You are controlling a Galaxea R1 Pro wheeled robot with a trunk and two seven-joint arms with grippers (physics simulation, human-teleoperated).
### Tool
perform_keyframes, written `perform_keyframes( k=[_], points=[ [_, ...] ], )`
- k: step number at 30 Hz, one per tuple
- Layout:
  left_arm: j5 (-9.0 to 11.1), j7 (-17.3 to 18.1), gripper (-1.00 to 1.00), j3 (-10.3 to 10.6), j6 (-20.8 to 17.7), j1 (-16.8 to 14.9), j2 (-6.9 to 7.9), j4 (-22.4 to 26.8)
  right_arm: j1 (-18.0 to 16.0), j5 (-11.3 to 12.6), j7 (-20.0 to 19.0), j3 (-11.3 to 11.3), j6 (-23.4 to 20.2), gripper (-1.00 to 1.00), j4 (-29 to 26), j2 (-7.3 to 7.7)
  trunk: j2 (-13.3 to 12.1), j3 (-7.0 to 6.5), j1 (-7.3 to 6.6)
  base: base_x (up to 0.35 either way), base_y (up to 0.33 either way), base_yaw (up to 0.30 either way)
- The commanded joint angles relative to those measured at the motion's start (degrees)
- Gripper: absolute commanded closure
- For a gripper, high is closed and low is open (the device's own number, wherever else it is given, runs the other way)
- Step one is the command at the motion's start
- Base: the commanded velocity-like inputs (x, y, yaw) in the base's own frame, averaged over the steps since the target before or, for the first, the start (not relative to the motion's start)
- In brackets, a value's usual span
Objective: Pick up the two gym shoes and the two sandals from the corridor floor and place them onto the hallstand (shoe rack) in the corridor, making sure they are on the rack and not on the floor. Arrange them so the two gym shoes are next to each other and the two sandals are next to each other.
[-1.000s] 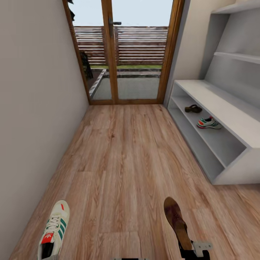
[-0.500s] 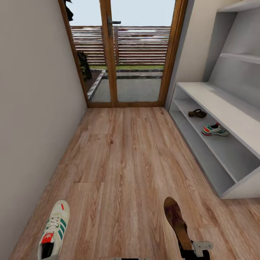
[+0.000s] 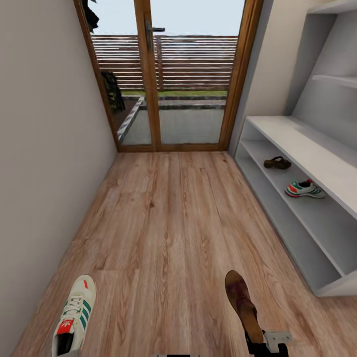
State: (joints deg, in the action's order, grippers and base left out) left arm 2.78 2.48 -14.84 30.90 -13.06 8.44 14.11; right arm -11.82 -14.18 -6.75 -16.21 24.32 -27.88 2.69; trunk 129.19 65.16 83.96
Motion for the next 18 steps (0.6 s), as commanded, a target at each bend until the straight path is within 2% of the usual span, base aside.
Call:
perform_keyframes(
  k=[1,18],
  points=[
    [0.3,0.2,1.00,-0.1,0.2,0.0,0.00,-0.1,0.0,-0.2,-0.5,-0.5,0.2,1.00,0.0,-0.05,0.0,0.04,0.03,0.338,0.000,0.000],
    [0.3,0.2,1.00,-0.1,0.2,0.0,0.00,-0.1,0.0,-0.3,-0.5,-0.5,0.2,1.00,0.0,-0.05,0.0,0.04,0.03,0.338,0.000,0.000]
  ],
)
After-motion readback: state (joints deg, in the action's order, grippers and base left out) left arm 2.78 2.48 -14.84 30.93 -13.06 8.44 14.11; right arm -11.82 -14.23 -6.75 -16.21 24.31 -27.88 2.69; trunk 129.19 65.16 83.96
